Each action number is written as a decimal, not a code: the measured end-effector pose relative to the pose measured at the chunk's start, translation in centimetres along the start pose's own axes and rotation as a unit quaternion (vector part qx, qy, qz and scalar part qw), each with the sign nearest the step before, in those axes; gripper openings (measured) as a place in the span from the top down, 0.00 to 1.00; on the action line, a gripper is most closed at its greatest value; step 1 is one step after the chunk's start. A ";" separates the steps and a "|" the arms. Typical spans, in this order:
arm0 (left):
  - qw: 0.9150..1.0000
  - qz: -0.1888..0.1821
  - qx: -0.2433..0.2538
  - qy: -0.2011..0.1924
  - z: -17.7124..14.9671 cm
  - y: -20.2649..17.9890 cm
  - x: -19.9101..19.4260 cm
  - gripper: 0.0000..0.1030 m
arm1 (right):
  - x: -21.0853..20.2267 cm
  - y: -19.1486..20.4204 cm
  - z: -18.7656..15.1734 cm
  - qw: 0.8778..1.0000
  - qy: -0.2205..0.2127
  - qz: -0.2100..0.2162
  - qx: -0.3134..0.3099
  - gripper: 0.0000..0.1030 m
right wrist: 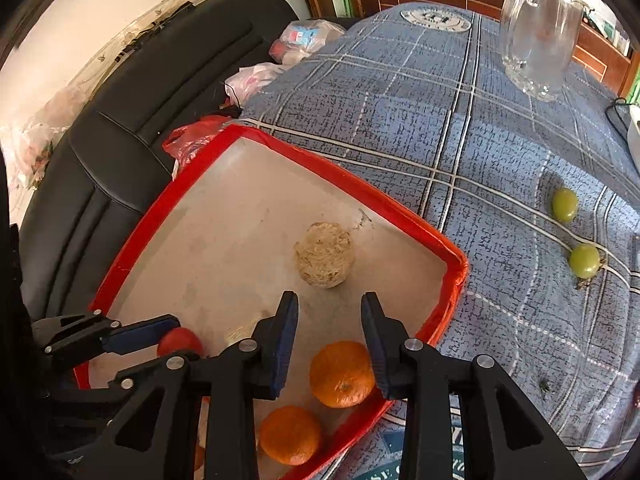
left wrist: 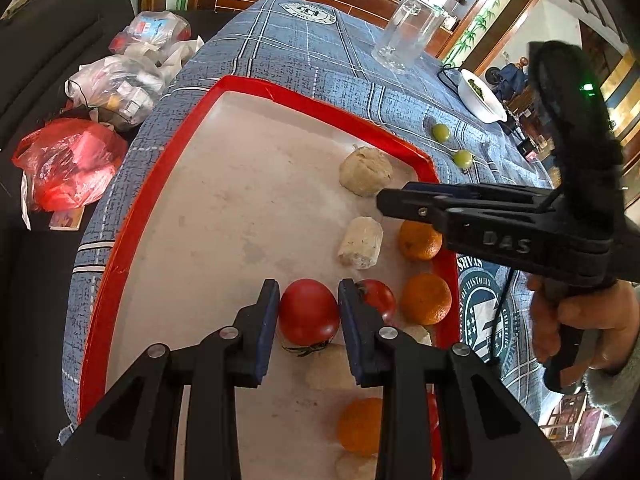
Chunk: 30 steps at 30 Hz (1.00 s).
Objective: Organize fruits
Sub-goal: 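Open right tool dropping the cube while left tool releases the tomato into the tray, then withdraw both open tools from the tray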
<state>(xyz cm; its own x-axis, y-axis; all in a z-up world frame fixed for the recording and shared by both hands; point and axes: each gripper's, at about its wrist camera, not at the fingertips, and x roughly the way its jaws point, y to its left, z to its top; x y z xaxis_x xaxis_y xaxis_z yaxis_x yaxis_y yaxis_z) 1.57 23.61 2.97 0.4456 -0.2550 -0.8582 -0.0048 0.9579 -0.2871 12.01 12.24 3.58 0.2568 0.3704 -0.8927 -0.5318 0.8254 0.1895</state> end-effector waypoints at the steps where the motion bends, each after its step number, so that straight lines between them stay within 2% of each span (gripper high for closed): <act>1: 1.000 0.002 0.001 0.001 0.0 -0.1 0.0 0.73 | -0.4 0.0 -0.1 1.000 -0.004 0.002 0.000 0.66; 4: 1.000 0.016 0.003 -0.001 -0.2 -0.3 -0.4 0.73 | -2.4 0.0 -0.7 1.000 -0.023 0.012 0.002 0.65; 6: 1.000 0.020 0.003 -0.003 -0.4 -0.3 -0.9 0.72 | -3.6 0.2 -1.3 0.999 -0.035 0.016 0.003 0.51; 7: 1.000 0.023 0.003 -0.006 -0.5 -0.3 -1.2 0.72 | -4.3 0.2 -1.6 0.999 -0.042 0.019 0.005 0.48; 8: 1.000 0.025 0.003 -0.009 -0.6 -0.3 -1.5 0.65 | -5.1 0.2 -2.2 0.998 -0.050 0.023 0.006 0.44; 9: 0.999 0.026 0.002 -0.018 -0.8 -0.4 -2.1 0.47 | -5.6 0.3 -2.5 0.998 -0.054 0.025 0.006 0.42; 11: 0.999 0.031 0.001 -0.037 -1.0 -0.5 -3.1 0.30 | -6.7 0.3 -3.5 0.998 -0.062 0.028 0.005 0.38; 13: 0.998 0.036 -0.001 -0.051 -1.2 -0.7 -4.0 0.27 | -7.7 0.6 -4.7 0.997 -0.071 0.024 -0.001 0.31; 15: 0.998 0.047 0.001 -0.043 -1.3 -1.0 -4.4 0.13 | -8.6 0.9 -5.8 0.997 -0.076 0.024 -0.006 0.30; 24: 0.992 0.112 0.004 -0.063 -2.6 -2.8 -6.3 0.13 | -11.3 1.3 -8.9 0.996 -0.087 0.027 -0.010 0.18; 30: 0.983 0.162 0.006 -0.087 -3.4 -4.0 -7.6 0.13 | -12.0 0.8 -10.7 0.996 -0.085 0.024 -0.012 0.15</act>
<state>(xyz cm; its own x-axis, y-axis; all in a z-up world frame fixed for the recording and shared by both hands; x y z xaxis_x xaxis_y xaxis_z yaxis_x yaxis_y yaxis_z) -4.83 21.31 9.24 0.5685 0.0884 -0.8179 -0.1612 0.9869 -0.0054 -0.17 3.91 10.12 0.3629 0.4778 -0.8000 -0.5655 0.7953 0.2184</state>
